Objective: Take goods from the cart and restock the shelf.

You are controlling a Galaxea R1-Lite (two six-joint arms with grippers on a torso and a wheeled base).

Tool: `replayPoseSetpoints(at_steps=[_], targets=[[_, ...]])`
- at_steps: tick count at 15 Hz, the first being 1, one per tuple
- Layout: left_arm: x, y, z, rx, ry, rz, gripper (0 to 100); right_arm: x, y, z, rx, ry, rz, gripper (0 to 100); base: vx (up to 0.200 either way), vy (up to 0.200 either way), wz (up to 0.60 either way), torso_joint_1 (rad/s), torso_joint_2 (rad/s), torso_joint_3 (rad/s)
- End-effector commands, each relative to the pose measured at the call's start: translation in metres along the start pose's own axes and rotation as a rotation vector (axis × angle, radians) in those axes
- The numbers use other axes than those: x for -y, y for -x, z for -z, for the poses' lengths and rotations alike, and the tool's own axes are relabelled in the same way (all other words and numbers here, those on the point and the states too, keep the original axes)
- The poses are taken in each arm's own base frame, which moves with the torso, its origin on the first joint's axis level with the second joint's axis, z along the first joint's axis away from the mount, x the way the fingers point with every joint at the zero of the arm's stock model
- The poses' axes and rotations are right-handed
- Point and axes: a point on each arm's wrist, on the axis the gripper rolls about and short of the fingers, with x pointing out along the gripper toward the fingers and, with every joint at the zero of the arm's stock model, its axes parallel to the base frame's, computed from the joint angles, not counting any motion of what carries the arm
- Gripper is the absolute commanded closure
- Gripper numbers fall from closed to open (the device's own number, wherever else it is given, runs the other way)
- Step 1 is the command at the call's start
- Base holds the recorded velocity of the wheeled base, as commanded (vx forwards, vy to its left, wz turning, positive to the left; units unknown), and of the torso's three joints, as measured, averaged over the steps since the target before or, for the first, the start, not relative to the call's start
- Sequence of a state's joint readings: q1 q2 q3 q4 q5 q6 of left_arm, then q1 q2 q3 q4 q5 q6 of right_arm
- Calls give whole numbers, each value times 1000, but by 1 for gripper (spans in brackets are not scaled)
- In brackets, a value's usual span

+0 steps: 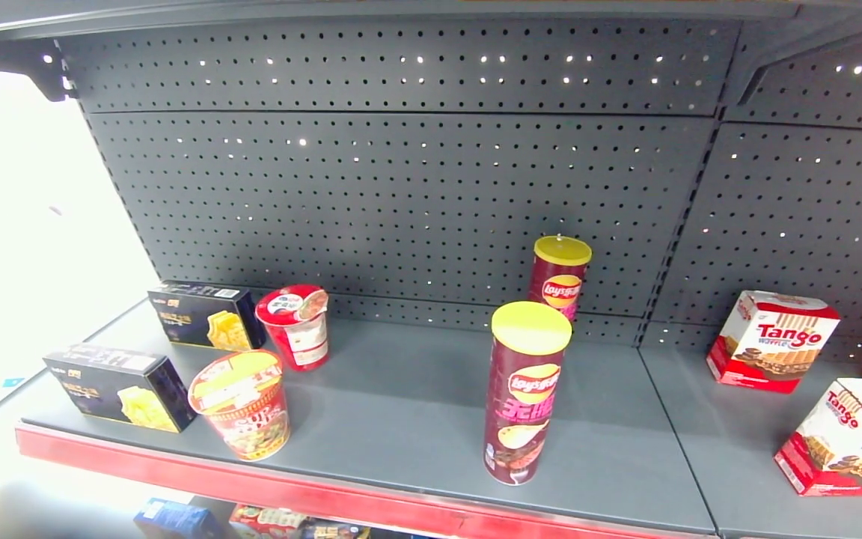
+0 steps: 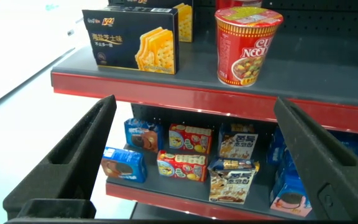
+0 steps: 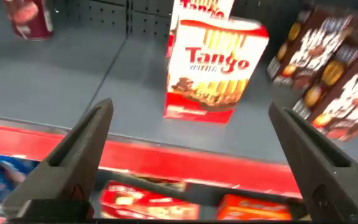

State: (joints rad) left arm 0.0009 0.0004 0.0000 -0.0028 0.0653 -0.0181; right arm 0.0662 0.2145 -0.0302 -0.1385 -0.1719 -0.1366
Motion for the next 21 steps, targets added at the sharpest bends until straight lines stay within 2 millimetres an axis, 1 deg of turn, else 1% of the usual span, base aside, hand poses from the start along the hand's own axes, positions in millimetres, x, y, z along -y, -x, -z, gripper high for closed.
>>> replayPoseSetpoints(at_steps=[1,4,11,13,14,15,18,21], targets=[[0,0,0,1,0,-1,0,-1,5,11,24,-45,-8,0,0,0,0,0,0,0],[0,0,0,1,0,-1,0,0,9,17,15,-119,-25,0,0,0,0,0,0,0],[0,0,0,1,0,-1,0,-1,9,18,14,-105,-43,0,0,0,0,0,0,0],[0,0,0,1,0,-1,0,-4,9,17,26,-101,-167,0,0,0,0,0,0,0],[0,0,0,1,0,-1,0,-4,10,17,23,-105,-183,0,0,0,0,0,0,0],[0,0,0,1,0,-1,0,-4,10,17,19,-113,-180,0,0,0,0,0,0,0],[0,0,0,1,0,-1,0,-1,9,18,5,-178,-33,0,0,0,0,0,0,0],[0,0,0,1,0,-1,0,-1,9,18,12,-190,-35,0,0,0,0,0,0,0]])
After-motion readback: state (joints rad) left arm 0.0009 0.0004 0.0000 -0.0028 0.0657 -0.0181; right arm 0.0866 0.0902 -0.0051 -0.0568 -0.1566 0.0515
